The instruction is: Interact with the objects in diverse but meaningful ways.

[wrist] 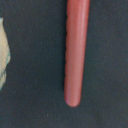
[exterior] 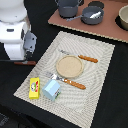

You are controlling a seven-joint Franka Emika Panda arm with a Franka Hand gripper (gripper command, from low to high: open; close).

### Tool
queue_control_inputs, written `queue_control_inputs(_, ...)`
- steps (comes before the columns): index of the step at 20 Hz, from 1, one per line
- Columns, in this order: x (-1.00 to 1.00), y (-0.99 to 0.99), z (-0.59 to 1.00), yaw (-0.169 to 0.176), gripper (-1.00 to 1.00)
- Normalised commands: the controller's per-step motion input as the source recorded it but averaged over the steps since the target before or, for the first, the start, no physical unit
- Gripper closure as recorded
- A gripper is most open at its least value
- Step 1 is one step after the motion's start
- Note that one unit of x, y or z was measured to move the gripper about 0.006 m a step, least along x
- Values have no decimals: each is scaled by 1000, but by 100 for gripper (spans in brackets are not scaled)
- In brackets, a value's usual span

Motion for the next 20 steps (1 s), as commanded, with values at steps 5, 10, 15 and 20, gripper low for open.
queue_control_inputs(5, -179, -153, -590, 49, -100)
queue_control_inputs(10, -194, -166, -377, 35, 100)
queue_control_inputs(15, -130, -139, -289, 34, 100)
queue_control_inputs(20, -98, -106, -287, 33, 100)
